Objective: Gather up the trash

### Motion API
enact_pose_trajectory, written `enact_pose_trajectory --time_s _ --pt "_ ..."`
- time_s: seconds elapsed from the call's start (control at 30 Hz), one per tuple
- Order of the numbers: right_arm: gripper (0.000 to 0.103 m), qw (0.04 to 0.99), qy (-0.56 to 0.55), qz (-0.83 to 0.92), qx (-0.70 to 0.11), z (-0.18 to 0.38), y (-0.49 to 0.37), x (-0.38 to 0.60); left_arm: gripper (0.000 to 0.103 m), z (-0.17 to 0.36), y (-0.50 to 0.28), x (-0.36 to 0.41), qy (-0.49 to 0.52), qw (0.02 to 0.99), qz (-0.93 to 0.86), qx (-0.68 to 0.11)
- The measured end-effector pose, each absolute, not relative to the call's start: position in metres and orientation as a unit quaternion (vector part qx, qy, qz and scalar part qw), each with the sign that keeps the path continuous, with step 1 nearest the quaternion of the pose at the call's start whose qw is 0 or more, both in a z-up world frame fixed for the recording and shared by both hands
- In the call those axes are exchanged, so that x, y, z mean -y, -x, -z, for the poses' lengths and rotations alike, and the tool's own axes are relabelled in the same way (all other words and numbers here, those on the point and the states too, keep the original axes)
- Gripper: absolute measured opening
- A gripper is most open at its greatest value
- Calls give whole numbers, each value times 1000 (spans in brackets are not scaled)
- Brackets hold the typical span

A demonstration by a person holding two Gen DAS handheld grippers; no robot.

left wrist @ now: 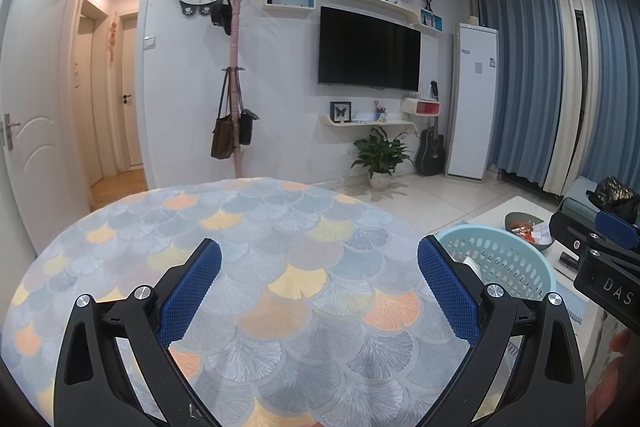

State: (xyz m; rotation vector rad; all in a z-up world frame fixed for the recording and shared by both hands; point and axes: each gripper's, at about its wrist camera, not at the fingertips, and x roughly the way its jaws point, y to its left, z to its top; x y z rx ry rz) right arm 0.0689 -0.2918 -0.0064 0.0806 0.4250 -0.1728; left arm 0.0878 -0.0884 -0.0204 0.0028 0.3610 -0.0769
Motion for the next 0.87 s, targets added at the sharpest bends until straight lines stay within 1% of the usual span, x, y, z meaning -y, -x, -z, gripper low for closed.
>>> enact_pose_trajectory --time_s 0.27,0.47,0.63,0.73,0.87 --pt "74 972 -41 93 -213 6 -69 292 95 16 -85 96 -4 983 29 -180" --pt "74 961 -60 115 -244 18 -72 298 95 12 -80 99 9 978 38 -206" --pt "74 962 -56 116 -242 9 -70 295 95 9 -74 101 -8 978 21 -206" --pt "74 963 -60 107 -241 4 -69 293 96 6 -72 95 10 974 27 -223" --pt "74 964 -58 96 -241 -1 -68 284 96 3 -65 88 9 975 13 -223"
